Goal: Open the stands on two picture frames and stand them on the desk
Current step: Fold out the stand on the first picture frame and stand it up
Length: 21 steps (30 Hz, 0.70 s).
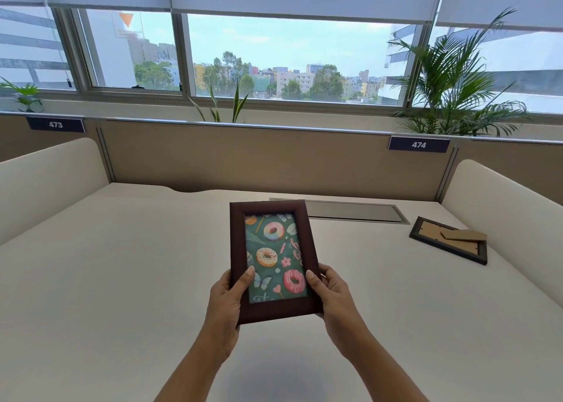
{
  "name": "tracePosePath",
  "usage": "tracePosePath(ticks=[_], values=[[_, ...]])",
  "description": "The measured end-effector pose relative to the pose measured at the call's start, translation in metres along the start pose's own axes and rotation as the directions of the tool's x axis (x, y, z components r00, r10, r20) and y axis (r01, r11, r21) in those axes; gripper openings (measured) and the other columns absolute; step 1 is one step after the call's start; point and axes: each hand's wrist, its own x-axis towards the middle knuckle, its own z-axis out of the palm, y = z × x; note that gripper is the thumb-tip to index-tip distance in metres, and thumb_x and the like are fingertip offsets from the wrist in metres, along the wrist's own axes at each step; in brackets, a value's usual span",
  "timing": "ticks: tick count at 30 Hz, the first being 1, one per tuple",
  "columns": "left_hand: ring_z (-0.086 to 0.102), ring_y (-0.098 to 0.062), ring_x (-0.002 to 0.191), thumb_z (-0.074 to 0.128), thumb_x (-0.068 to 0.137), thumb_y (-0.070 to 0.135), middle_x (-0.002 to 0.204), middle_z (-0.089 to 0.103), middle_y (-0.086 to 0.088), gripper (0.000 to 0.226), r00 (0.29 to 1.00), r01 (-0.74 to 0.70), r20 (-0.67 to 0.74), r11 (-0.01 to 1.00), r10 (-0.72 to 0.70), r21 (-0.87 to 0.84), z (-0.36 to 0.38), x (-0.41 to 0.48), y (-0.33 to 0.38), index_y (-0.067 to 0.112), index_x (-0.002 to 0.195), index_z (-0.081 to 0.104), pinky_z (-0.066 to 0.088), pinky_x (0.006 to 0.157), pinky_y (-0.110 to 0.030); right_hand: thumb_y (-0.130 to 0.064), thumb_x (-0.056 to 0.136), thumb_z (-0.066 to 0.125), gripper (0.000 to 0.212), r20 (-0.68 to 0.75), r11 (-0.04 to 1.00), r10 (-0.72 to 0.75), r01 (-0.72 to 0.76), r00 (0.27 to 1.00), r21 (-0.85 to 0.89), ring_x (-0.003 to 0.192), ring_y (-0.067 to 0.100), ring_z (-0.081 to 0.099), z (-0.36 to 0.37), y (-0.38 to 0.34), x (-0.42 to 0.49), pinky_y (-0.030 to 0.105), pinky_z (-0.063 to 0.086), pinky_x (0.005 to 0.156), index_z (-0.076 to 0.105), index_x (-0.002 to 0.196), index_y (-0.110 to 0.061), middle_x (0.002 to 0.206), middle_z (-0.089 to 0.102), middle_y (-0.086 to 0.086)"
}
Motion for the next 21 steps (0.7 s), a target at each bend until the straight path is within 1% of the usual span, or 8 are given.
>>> tracePosePath(ticks=[4,6,8,10,12,16,18,21], values=[[0.062,-0.016,0.101,0.058,0.084,0.025,0.120,0.059,0.000,0.047,0.988,-0.113,-0.060,0.934,0.142,0.339,0.011,-0.004,0.002,0.025,0.127,0.040,0.056,0.062,-0.022,-0.017,0.090,0.051,0.025,-0.079,0.998,-0.061,0.063,0.995,0.030,0.094,0.019,0.065,0.002,-0.001,-0.002,0.022,0.057,0.057,0.051,0.113,-0.011,0.107,0.064,0.012],[0.047,-0.014,0.118,0.059,0.084,0.026,0.138,0.041,0.001,0.063,0.974,-0.162,-0.049,0.833,0.221,0.529,0.017,-0.006,0.002,0.027,0.138,0.027,0.050,0.074,-0.019,-0.018,0.089,0.052,0.020,-0.116,0.990,-0.142,0.139,0.983,-0.038,0.100,0.020,0.064,0.005,0.000,-0.004,0.024,0.059,0.062,0.052,0.109,-0.021,0.107,0.064,0.010],[0.037,-0.012,0.125,0.059,0.084,0.029,0.145,0.032,0.002,0.068,0.968,-0.199,0.003,0.763,0.250,0.616,0.024,-0.010,0.002,0.026,0.141,0.021,0.044,0.086,-0.023,-0.019,0.088,0.052,0.018,-0.130,0.960,-0.251,0.229,0.959,-0.162,0.099,0.018,0.064,0.009,-0.001,-0.006,0.024,0.059,0.065,0.051,0.100,-0.033,0.104,0.064,0.005],[0.039,-0.014,0.127,0.059,0.083,0.033,0.144,0.036,0.000,0.068,0.977,-0.204,0.070,0.773,0.204,0.600,0.029,-0.012,0.001,0.027,0.140,0.022,0.043,0.098,-0.030,-0.019,0.088,0.053,0.020,-0.115,0.915,-0.341,0.301,0.933,-0.270,0.097,0.014,0.064,0.014,-0.001,-0.009,0.023,0.059,0.068,0.050,0.097,-0.037,0.102,0.064,-0.001],[0.044,-0.015,0.123,0.059,0.082,0.036,0.140,0.042,-0.001,0.068,0.980,-0.197,0.109,0.795,0.164,0.574,0.033,-0.014,-0.002,0.028,0.140,0.025,0.044,0.101,-0.035,-0.019,0.089,0.053,0.023,-0.088,0.859,-0.415,0.358,0.906,-0.367,0.096,0.011,0.064,0.018,0.000,-0.011,0.022,0.058,0.072,0.048,0.101,-0.037,0.101,0.064,-0.007],[0.043,-0.010,0.116,0.052,0.082,0.046,0.136,0.041,0.004,0.067,0.983,-0.182,0.125,0.820,0.135,0.543,0.039,-0.015,-0.004,0.034,0.140,0.021,0.040,0.089,-0.021,-0.014,0.089,0.053,0.028,-0.009,0.703,-0.538,0.442,0.843,-0.557,0.093,0.000,0.062,0.025,0.007,-0.014,0.018,0.054,0.080,0.049,0.111,-0.031,0.102,0.062,-0.014],[0.046,-0.008,0.113,0.049,0.073,0.056,0.130,0.045,0.008,0.070,0.986,-0.160,0.127,0.861,0.112,0.483,0.041,-0.016,-0.002,0.040,0.136,0.024,0.040,0.086,-0.018,-0.012,0.090,0.051,0.027,0.049,0.615,-0.583,0.479,0.811,-0.626,0.086,-0.005,0.062,0.029,0.009,-0.014,0.016,0.054,0.077,0.052,0.110,-0.030,0.098,0.061,-0.019],[0.054,-0.005,0.105,0.054,0.063,0.059,0.112,0.056,0.017,0.058,0.986,-0.147,0.133,0.918,0.105,0.369,0.044,-0.013,0.002,0.048,0.118,0.037,0.046,0.086,-0.022,-0.011,0.091,0.048,0.022,0.130,0.463,-0.653,0.529,0.746,-0.711,0.076,0.003,0.062,0.035,0.013,-0.009,0.019,0.052,0.068,0.057,0.110,-0.018,0.090,0.067,-0.009]])
